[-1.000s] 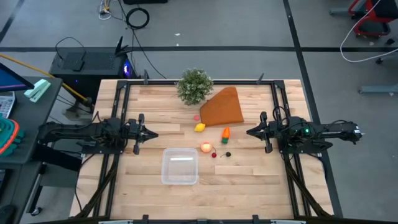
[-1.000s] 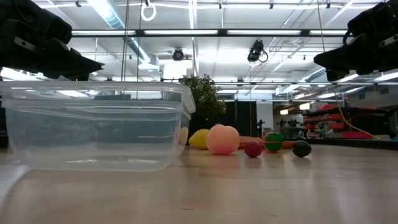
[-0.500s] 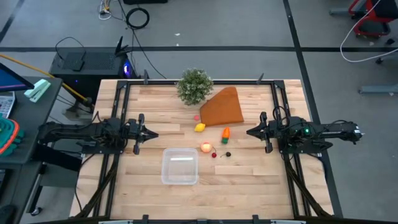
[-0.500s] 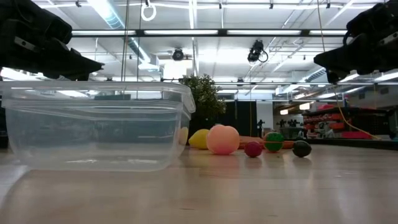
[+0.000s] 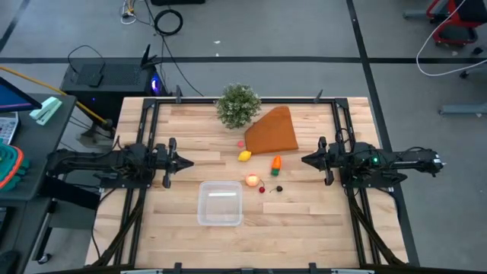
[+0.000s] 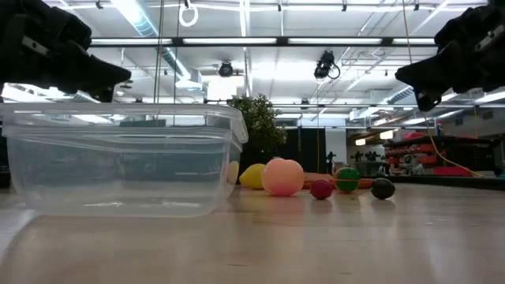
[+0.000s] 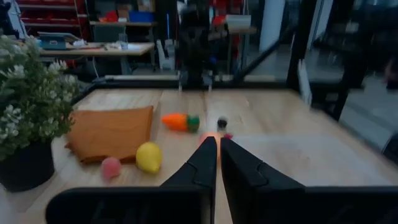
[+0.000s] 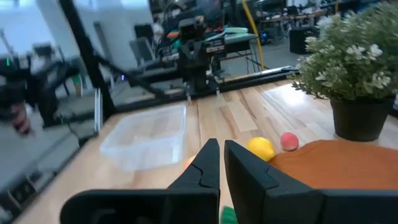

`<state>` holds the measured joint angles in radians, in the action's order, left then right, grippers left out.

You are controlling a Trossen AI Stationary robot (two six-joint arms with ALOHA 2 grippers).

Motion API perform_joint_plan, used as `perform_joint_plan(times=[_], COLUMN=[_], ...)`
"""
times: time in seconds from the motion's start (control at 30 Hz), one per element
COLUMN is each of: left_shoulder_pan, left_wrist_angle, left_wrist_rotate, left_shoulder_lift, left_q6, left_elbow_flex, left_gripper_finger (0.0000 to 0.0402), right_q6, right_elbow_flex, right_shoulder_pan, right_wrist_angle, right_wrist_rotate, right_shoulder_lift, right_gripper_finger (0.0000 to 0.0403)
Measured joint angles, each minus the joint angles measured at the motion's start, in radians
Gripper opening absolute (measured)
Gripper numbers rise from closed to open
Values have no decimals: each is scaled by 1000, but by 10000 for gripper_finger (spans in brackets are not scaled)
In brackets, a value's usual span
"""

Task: Pick and placing Produce into tupperware
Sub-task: Put the black cherry into the transparent bin

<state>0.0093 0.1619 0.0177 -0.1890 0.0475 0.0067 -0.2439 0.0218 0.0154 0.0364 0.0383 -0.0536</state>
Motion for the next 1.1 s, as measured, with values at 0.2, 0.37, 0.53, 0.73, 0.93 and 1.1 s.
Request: perform_joint_plan(times=[0.2,0.37,0.53,0.73,0.93,1.1], left_shoulder_pan=[0,0,0,0,0,0], left_wrist_angle=[209,448,620,694,691,691], left_wrist_rotate=[-34,-173,-375,-488,-502,-541], left_shoulder_lift=[0,0,0,0,0,0], left_q6=[197,392,440,439,439,439], left_elbow_flex=[0,0,0,0,0,0], left_gripper_finger=[27,18,14,21,23,15], right_q6=[-226,-330,-339,-336,-391,-507], right_elbow_flex=[0,1,1,2,2,2], right_shoulder_pan=[0,0,0,0,0,0], right_wrist_angle=[172,308,427,549,573,574], right_wrist_rotate=[3,2,0,0,7,39], right_shoulder_lift=[0,0,0,0,0,0], right_gripper_finger=[0,0,0,0,0,0])
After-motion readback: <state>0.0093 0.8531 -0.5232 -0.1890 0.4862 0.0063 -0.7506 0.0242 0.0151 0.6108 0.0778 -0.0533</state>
